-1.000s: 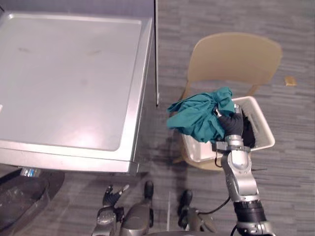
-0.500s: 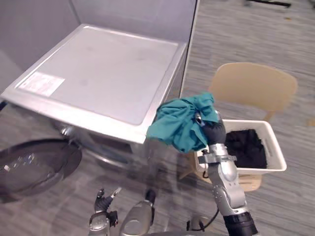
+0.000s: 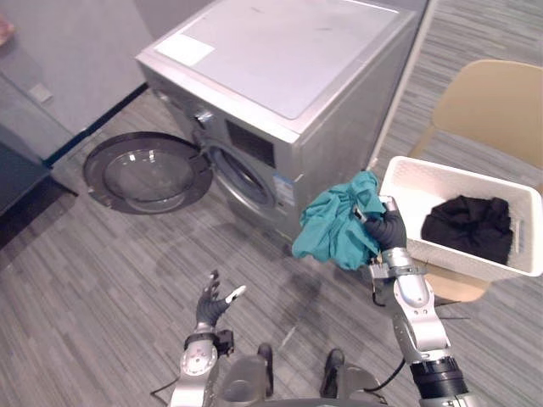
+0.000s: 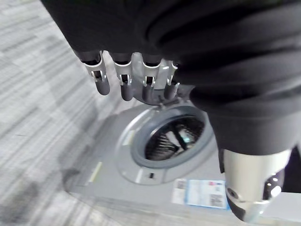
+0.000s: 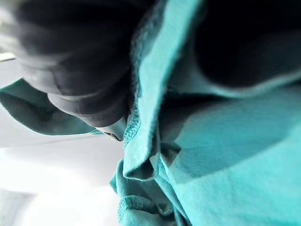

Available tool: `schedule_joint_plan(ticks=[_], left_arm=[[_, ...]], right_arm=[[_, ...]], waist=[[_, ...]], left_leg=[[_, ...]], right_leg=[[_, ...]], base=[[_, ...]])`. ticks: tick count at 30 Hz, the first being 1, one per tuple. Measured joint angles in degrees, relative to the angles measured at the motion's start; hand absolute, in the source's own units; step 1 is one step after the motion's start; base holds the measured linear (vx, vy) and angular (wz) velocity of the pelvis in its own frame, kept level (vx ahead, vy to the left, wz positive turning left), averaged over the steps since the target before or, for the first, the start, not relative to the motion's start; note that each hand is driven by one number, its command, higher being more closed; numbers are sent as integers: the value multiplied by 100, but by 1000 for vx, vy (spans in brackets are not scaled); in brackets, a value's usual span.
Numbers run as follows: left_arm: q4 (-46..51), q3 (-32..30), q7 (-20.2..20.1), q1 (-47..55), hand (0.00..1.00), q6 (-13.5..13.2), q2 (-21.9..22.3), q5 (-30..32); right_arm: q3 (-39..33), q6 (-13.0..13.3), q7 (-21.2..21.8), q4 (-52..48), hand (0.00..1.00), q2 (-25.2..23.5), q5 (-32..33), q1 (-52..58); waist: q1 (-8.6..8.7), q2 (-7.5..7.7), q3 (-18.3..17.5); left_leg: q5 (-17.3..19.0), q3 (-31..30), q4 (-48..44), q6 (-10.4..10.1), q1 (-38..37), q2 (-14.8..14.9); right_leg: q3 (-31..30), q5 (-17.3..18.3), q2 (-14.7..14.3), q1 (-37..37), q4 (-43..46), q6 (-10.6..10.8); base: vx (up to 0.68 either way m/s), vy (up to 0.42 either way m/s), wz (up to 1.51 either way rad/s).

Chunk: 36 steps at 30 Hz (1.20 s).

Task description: Pick up the laundry basket with both hands and put the clothes into the washing machine.

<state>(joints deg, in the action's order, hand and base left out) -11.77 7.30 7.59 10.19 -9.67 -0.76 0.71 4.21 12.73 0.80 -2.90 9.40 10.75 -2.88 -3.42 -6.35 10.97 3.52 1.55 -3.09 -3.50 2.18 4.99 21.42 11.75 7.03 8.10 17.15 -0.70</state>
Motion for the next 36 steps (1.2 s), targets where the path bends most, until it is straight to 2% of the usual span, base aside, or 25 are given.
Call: schedule_joint_plan(ticks=[4,6,12,15,16,19,23,24,27,31,36], left_arm=[[464,394,-11,-137,0,-97,-103,27],[598,626,-66,-191,0,-200,-251,129],[611,1148,-114,-575,0,-200,-397,538],[609,1477,49,-914,0,-185,-425,864],[609,1550,157,-1024,100,-180,-453,959],[609,1636,313,-1152,100,-168,-579,1147],[608,1747,539,-1182,100,-150,-740,1346],[608,1762,588,-1183,100,-143,-741,1345],[608,1786,701,-1188,100,-136,-753,1336],[608,1763,732,-1194,100,-94,-756,1324],[610,1370,619,-1159,100,-75,-632,1223]], right_arm=[[193,-45,209,-2,100,-310,121,20],[485,-47,331,-2,100,-458,259,7],[1149,-58,449,135,100,-596,492,-22],[1477,-63,454,328,100,-629,914,-50],[1593,-62,473,360,100,-637,1135,-82],[1775,-50,506,405,100,-639,1483,-104],[2021,-40,563,438,100,-508,2094,-104],[2074,-35,567,434,0,-441,2212,-104],[2164,-17,575,418,0,-349,2312,-101],[2143,55,579,360,0,-315,2283,8],[1690,18,574,357,0,-343,1732,241]], waist=[[-54,103,-85],[-54,182,-229],[-48,255,-388],[-30,279,-537],[-26,281,-546],[-18,282,-571],[-13,357,-741],[9,370,-759],[116,394,-783],[123,411,-799],[113,419,-806]], left_leg=[[-37,-118,60,9,-34,-200],[-92,-157,127,92,-91,-299],[-255,-213,344,151,-305,-345],[-406,-234,483,107,-316,-316],[-435,-237,512,77,-335,-294],[-462,-237,550,35,-406,-227],[-495,-218,626,-25,-392,-88],[-492,-199,633,-28,-390,-59],[-512,-128,658,-66,-406,2],[-523,-73,679,-82,-438,49],[-531,2,697,-84,-461,48]], right_leg=[[110,-109,213,-76,57,168],[120,-166,288,-139,1,246],[164,-385,279,-396,-297,295],[164,-515,197,-419,-454,257],[157,-547,171,-438,-500,246],[134,-598,110,-511,-578,197],[65,-636,-66,-510,-722,144],[53,-637,-97,-511,-732,143],[27,-645,-152,-501,-731,131],[-48,-692,-214,-483,-728,53],[-102,-717,-276,-487,-790,23]], base=[[-69,153,28],[-42,98,12],[-18,34,3],[0,0,0],[0,0,0],[-51,-39,-6],[-72,-73,-10],[-69,-59,-10],[-16,-51,-6],[25,-44,-13],[41,-18,-7]])
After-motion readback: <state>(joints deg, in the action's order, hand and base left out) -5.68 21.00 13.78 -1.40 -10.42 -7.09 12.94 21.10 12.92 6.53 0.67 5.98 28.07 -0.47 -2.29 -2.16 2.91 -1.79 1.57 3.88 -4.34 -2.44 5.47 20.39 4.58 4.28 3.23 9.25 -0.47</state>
